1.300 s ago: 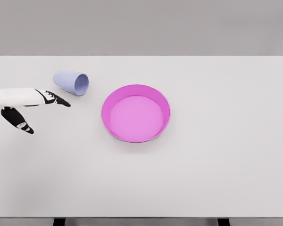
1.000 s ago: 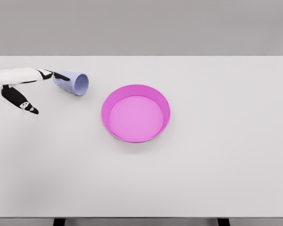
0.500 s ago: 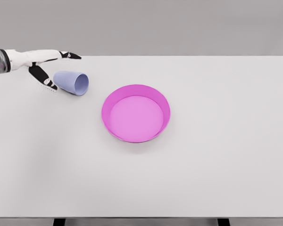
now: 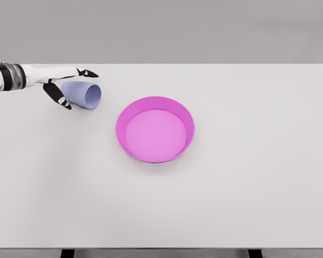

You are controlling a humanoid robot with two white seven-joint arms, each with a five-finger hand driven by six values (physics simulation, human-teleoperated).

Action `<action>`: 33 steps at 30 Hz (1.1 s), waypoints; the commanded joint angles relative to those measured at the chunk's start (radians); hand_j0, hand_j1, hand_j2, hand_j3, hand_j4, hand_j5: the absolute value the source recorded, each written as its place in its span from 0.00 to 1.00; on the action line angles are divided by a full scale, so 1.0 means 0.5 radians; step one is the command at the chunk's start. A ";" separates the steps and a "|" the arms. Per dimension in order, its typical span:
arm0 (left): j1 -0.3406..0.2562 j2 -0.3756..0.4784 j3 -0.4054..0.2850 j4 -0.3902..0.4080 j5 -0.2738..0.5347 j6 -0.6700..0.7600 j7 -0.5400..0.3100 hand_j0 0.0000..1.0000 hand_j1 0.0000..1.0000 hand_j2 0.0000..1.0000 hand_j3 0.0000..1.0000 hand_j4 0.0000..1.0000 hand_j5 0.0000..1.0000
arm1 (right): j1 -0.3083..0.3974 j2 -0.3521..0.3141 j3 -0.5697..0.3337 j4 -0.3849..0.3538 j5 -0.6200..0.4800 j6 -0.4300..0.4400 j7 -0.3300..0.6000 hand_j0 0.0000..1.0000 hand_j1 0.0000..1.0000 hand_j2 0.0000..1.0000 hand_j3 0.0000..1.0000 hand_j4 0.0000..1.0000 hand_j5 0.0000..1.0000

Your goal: Flip the cup with left arm and place it on the plate

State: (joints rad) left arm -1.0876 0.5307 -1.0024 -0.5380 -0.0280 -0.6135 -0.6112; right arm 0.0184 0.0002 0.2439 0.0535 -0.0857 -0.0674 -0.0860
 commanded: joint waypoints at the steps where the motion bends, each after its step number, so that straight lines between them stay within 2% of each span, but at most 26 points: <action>1: 0.000 -0.003 0.007 0.005 -0.005 0.005 0.001 1.00 1.00 1.00 1.00 1.00 1.00 | 0.000 0.000 0.000 0.000 0.000 0.000 0.000 1.00 1.00 1.00 1.00 1.00 1.00; 4: -0.025 -0.018 0.011 0.036 -0.057 0.005 0.001 1.00 1.00 1.00 1.00 1.00 1.00 | 0.000 0.000 0.003 0.000 0.000 0.000 0.000 1.00 1.00 1.00 1.00 1.00 1.00; 19: -0.025 -0.104 0.004 0.097 -0.079 0.005 0.001 1.00 1.00 1.00 1.00 1.00 1.00 | 0.000 0.000 0.000 0.000 0.000 0.000 0.000 1.00 1.00 1.00 1.00 1.00 1.00; 21: -0.021 -0.123 0.014 0.097 -0.149 0.005 0.001 1.00 1.00 1.00 1.00 1.00 1.00 | 0.000 0.000 0.000 0.000 0.000 0.000 0.000 1.00 1.00 1.00 1.00 1.00 1.00; 23: -0.021 -0.123 0.014 0.097 -0.153 0.005 0.001 1.00 1.00 1.00 1.00 1.00 1.00 | 0.000 0.000 0.000 0.000 0.000 0.000 0.000 1.00 1.00 1.00 1.00 1.00 1.00; 32: -0.021 -0.150 0.011 0.198 -0.162 0.005 0.001 1.00 1.00 1.00 1.00 1.00 1.00 | 0.000 0.000 0.000 0.000 0.000 0.000 0.000 1.00 1.00 1.00 1.00 1.00 1.00; 33: -0.021 -0.153 0.011 0.202 -0.162 0.005 0.001 0.90 0.90 0.90 0.90 0.90 0.90 | 0.000 0.000 0.000 0.000 0.000 0.000 0.000 1.00 1.00 1.00 1.00 1.00 1.00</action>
State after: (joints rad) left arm -1.0968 0.4558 -1.0008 -0.4437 -0.1131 -0.6130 -0.6108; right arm 0.0184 0.0002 0.2439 0.0535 -0.0857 -0.0674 -0.0860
